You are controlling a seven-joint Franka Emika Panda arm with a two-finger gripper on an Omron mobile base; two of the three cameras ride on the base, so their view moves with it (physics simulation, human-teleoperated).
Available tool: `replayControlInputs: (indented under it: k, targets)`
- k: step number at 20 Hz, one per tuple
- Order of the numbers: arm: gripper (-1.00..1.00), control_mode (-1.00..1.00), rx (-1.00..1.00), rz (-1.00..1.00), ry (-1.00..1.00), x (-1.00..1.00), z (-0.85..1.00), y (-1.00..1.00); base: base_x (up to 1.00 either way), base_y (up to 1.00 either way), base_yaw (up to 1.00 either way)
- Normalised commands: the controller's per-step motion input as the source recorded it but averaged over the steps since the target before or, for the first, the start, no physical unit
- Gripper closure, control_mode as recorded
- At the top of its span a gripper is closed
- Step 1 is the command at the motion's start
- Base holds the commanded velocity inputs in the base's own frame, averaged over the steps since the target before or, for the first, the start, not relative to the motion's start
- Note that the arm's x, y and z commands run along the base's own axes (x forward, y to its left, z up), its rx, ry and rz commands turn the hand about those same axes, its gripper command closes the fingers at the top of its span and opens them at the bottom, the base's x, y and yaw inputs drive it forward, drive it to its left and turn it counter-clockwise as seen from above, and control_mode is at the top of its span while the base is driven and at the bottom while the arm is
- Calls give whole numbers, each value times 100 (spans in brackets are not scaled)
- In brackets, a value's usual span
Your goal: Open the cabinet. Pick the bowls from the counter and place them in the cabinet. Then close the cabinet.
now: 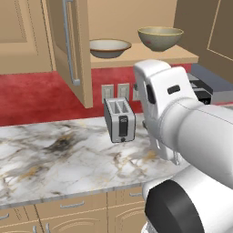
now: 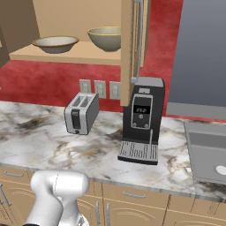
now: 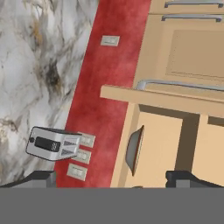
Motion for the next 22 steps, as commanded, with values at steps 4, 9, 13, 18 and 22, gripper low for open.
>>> replayControlInputs:
  k: [4,9,13,18,22]
  targets:
    - [-100,-100,0,-1,0,-5,0,26,0,0,0]
    - [-100,-100,0,-2,0,0,0,23,0,0,0]
    - [-100,-100,0,-6,-3,16,0,32,0,0,0]
    - [-100,-100,0,-8,-2,41,-5,35,0,0,0]
    - [-100,-100,-1,-9,0,58,-17,42,0,0,0]
